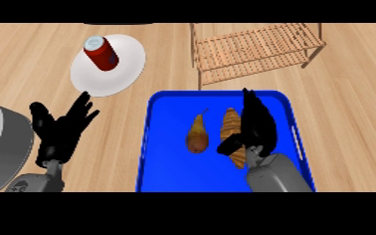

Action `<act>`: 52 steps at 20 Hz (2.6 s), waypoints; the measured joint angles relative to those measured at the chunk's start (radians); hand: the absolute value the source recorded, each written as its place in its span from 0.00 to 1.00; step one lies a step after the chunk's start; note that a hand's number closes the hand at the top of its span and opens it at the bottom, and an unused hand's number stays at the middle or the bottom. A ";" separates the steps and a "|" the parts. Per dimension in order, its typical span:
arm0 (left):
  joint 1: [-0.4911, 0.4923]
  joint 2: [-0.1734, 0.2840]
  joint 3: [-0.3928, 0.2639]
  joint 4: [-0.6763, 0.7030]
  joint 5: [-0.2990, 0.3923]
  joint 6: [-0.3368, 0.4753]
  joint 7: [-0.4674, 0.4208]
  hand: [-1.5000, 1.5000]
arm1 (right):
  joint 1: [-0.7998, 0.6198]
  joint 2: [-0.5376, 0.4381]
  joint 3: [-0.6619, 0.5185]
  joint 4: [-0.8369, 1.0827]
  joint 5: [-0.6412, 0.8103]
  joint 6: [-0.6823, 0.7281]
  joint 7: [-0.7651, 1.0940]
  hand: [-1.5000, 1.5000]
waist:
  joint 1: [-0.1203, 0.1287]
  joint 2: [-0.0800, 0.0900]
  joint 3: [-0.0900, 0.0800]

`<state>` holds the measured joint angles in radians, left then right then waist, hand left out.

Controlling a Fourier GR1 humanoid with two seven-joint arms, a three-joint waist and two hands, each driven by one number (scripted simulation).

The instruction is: Pick the croissant from the tray and place it in the tiered shelf

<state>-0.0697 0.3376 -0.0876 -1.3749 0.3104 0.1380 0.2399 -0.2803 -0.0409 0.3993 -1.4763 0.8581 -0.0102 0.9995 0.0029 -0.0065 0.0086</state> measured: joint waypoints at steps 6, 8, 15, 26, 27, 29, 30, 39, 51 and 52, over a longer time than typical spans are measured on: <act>0.008 -0.016 -0.001 -0.010 -0.014 -0.002 -0.005 0.50 | -0.009 0.000 0.039 0.050 -0.039 0.083 -0.085 1.00 | 0.001 -0.009 -0.007; 0.013 -0.026 -0.005 -0.021 -0.024 0.004 0.001 0.50 | -0.015 0.007 0.040 0.066 -0.041 0.070 -0.109 1.00 | 0.000 -0.012 -0.009; 0.010 -0.024 0.019 -0.006 -0.025 -0.026 -0.009 0.50 | 0.002 -0.011 0.099 0.040 -0.088 0.123 -0.259 1.00 | -0.002 -0.007 -0.005; 0.023 -0.028 0.036 -0.023 -0.025 -0.028 0.006 0.50 | -0.005 -0.095 0.131 -0.310 -0.235 0.327 -0.460 1.00 | -0.012 -0.004 -0.002; 0.022 -0.030 0.038 -0.016 -0.028 -0.025 0.005 0.50 | -0.005 -0.092 0.126 -0.366 -0.238 0.330 -0.446 1.00 | -0.015 -0.005 -0.001; 0.023 -0.028 0.041 -0.020 -0.029 -0.025 0.012 0.50 | -0.029 -0.095 0.092 -0.461 -0.243 0.343 -0.413 1.00 | -0.017 -0.005 -0.001; 0.026 -0.032 0.040 -0.017 -0.032 -0.024 0.004 0.50 | -0.038 -0.098 0.075 -0.517 -0.249 0.356 -0.388 1.00 | -0.019 -0.006 -0.001; 0.020 -0.035 0.050 -0.016 -0.035 -0.039 0.005 0.50 | -0.282 -0.105 -0.203 -0.781 -0.387 0.498 -0.106 1.00 | -0.013 -0.004 -0.003; 0.008 -0.050 0.055 -0.011 -0.049 -0.044 0.007 0.50 | -0.731 -0.265 -0.553 -0.452 -0.582 0.521 -0.058 1.00 | 0.002 -0.001 -0.004; 0.007 -0.049 0.056 -0.013 -0.048 -0.048 0.009 0.50 | -0.762 -0.280 -0.565 -0.409 -0.579 0.520 -0.064 1.00 | 0.003 0.000 -0.004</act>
<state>-0.0630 0.2885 -0.0315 -1.3875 0.2621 0.0895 0.2488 -1.0424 -0.3206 -0.1655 -1.8852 0.2790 0.5100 0.9360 0.0062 -0.0066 0.0047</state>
